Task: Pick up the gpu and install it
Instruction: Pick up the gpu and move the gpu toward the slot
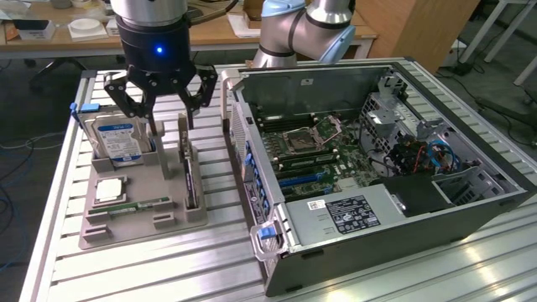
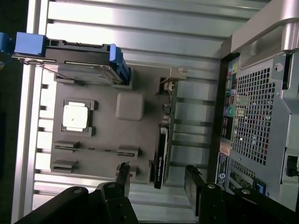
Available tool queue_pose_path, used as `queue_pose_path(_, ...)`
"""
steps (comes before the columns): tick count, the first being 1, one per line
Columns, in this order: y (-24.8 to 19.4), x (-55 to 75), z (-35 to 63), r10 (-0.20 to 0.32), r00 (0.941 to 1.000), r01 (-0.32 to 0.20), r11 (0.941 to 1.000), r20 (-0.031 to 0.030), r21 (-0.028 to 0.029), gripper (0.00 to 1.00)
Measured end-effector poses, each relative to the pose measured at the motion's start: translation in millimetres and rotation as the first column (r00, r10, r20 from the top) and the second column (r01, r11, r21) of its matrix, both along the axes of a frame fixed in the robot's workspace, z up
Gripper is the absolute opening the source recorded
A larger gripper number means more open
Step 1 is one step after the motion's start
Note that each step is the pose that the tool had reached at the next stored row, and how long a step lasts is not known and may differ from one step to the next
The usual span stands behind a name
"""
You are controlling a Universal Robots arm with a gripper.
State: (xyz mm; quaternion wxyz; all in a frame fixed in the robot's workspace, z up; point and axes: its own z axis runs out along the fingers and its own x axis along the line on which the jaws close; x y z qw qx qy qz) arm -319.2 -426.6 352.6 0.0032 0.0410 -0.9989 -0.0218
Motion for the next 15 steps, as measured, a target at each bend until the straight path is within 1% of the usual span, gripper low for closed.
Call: queue_pose_path(15, -7.0, 0.0, -7.0, 0.013, 0.9999, -0.013, 0.9999, 0.0000, 0.0002, 0.59)
